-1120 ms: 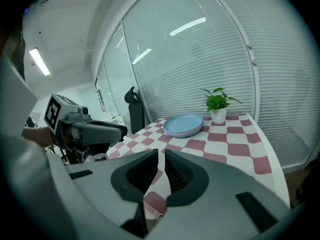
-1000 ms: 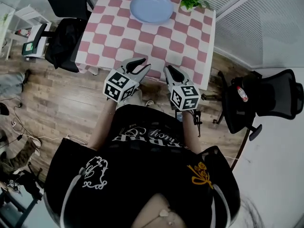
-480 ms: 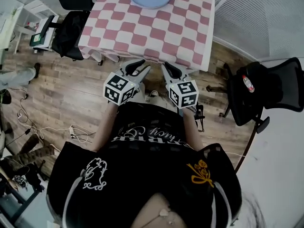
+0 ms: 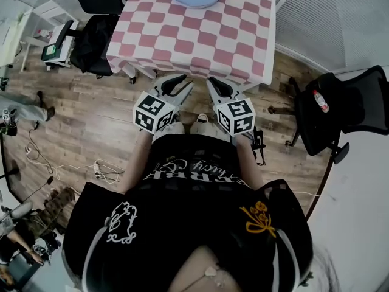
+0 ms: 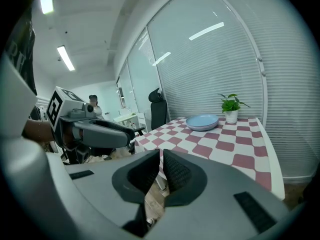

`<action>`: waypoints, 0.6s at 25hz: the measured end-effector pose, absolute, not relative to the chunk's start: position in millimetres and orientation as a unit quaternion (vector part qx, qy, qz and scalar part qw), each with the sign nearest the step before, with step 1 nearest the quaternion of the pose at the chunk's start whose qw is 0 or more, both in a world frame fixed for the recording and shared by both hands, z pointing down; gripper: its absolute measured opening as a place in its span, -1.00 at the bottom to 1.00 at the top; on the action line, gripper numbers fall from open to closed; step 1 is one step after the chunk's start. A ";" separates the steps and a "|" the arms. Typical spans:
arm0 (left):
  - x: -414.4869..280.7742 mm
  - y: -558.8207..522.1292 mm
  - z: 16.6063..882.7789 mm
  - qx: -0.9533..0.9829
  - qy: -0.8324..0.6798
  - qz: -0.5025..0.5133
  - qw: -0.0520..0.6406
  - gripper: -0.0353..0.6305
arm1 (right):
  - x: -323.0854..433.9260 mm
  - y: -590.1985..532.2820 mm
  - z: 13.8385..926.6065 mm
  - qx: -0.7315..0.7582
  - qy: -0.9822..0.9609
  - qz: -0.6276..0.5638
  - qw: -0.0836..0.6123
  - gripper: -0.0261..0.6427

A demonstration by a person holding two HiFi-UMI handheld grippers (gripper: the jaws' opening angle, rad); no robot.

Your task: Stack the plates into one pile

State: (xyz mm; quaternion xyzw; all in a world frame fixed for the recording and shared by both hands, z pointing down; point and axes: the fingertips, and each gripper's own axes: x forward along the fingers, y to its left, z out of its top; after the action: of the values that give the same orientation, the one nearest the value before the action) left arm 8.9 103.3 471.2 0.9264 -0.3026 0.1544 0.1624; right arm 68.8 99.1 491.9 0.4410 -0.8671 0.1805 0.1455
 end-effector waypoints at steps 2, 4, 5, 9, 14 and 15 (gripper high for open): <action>-1.7 104.5 469.1 0.927 -0.302 0.153 0.161 -0.53 | 58.4 101.1 490.7 0.441 -0.867 0.180 0.146 -0.84; -12.9 108.7 470.0 0.927 -0.300 0.157 0.160 -0.53 | 47.0 105.8 491.1 0.441 -0.867 0.180 0.149 -0.84; -18.3 111.1 471.2 0.927 -0.299 0.160 0.160 -0.53 | 41.3 108.5 491.4 0.440 -0.867 0.179 0.151 -0.84; -38.1 116.6 472.7 0.927 -0.297 0.162 0.163 -0.53 | 20.4 114.2 490.2 0.439 -0.867 0.174 0.159 -0.84; -51.2 120.4 475.8 0.930 -0.287 0.161 0.166 -0.53 | 7.1 121.9 491.8 0.445 -0.862 0.176 0.164 -0.84; -53.1 120.4 476.2 0.930 -0.285 0.161 0.166 -0.53 | 5.4 122.9 492.5 0.446 -0.862 0.175 0.167 -0.84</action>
State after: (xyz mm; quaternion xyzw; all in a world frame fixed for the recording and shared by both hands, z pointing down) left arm -53.1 120.4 476.2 0.9303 -0.2851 0.1606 0.1658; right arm 5.4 122.9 492.5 0.4463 -0.8616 0.1749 0.1669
